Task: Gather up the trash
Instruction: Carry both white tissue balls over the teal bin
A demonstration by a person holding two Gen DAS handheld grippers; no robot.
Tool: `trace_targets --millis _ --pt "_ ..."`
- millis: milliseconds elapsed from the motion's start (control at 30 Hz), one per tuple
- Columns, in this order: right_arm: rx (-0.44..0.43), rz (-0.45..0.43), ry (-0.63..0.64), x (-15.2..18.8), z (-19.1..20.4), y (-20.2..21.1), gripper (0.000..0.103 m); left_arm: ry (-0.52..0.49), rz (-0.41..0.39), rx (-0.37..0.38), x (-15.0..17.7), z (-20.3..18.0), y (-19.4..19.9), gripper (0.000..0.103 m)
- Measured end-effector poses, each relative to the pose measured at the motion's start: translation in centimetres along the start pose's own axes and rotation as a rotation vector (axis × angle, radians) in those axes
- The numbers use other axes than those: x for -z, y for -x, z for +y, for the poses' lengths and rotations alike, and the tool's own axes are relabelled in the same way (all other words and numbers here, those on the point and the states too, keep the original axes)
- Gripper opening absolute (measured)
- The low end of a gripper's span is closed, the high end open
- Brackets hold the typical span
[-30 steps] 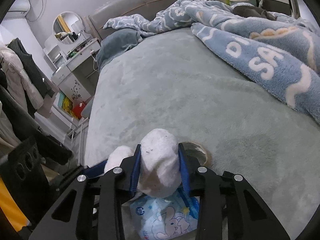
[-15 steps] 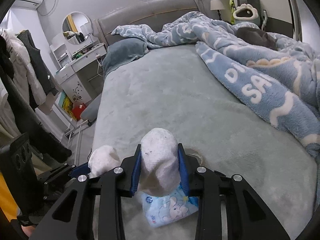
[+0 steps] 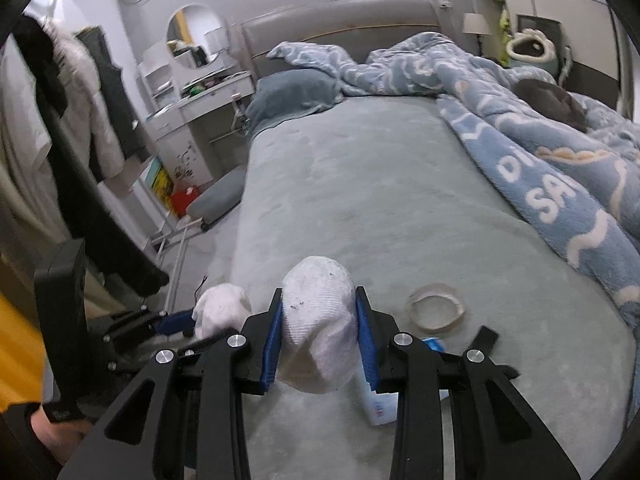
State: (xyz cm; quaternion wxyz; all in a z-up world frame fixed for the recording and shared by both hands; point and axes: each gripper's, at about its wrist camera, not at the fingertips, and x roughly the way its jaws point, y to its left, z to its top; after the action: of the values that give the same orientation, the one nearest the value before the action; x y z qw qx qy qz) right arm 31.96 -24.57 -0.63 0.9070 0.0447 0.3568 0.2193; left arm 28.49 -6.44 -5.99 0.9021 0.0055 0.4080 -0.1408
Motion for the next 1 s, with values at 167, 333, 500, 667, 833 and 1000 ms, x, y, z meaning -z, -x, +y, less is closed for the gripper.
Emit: trace_targets --millis 167,333,500,667,833,1000 --pt "-0.038 -0.005 0.04 0.9 2.8 -0.3 0.034 0.043 0.045 -0.039 2.0 2.0 1.2 0.045" --pt "-0.072 0.036 0.071 2.0 5.6 -1.7 0.034 0.071 0.109 -0.082 4.6 4.5 2.4 0.045" --pt "-0.099 0.047 0.111 2.9 8.7 -1.9 0.034 0.107 0.172 -0.116 6.7 7.2 3.2 0.045" --pt "-0.119 0.07 0.102 3.8 10.4 -2.6 0.034 0.135 0.216 -0.151 8.7 9.2 4.3 0.045" --pt "-0.141 0.103 0.11 4.9 12.6 -3.3 0.034 0.152 0.276 -0.172 10.8 11.1 4.7 0.045" --pt "-0.159 0.141 0.123 6.2 14.9 -4.2 0.034 0.17 0.353 -0.181 12.8 12.6 4.0 0.045"
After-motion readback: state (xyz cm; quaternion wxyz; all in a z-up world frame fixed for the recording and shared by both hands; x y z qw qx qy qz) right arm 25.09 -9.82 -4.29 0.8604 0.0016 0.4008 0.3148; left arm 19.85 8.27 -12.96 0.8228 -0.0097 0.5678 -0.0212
